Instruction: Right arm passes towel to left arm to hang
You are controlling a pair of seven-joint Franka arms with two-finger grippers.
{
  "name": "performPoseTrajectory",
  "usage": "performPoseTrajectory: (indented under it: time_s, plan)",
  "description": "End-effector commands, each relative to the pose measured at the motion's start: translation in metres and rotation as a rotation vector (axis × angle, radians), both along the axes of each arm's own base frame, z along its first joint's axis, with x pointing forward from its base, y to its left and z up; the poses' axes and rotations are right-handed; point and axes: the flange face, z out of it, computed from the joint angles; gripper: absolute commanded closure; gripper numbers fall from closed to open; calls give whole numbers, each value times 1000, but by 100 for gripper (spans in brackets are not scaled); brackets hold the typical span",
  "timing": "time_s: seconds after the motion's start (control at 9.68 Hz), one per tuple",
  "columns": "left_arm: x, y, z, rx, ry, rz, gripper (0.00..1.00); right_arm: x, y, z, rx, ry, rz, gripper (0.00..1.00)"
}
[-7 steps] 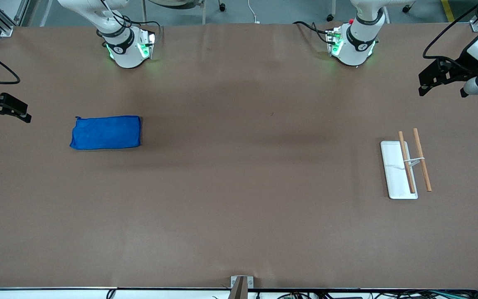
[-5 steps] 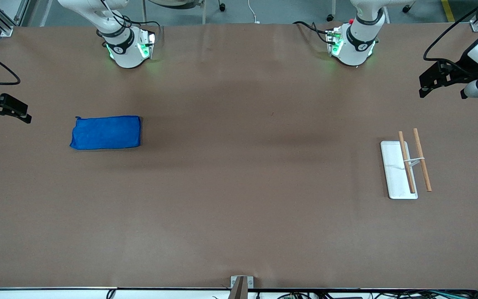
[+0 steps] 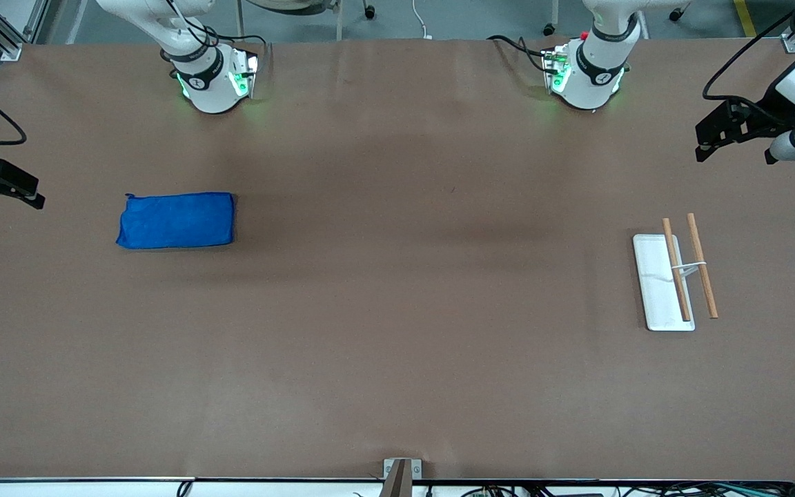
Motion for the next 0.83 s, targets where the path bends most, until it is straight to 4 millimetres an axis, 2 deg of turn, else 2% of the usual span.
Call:
performPoseTrajectory:
  time_s: [0.0, 0.1, 0.31, 0.52, 0.72]
  plan:
    - [5, 0, -14, 21, 48, -9, 0, 3, -16, -17, 19, 13, -16, 2]
    - [4, 0, -14, 22, 55, -7, 0, 1, -17, -31, 21, 34, -18, 2]
    - [2, -1, -19, 25, 75, -8, 0, -8, -36, -92, 26, 63, -56, 2]
    - [1, -1, -19, 26, 87, -9, 0, -19, -33, -153, 26, 73, -53, 2]
    - [1, 0, -20, 26, 90, -9, 0, -44, -22, -225, 21, 84, -35, 2]
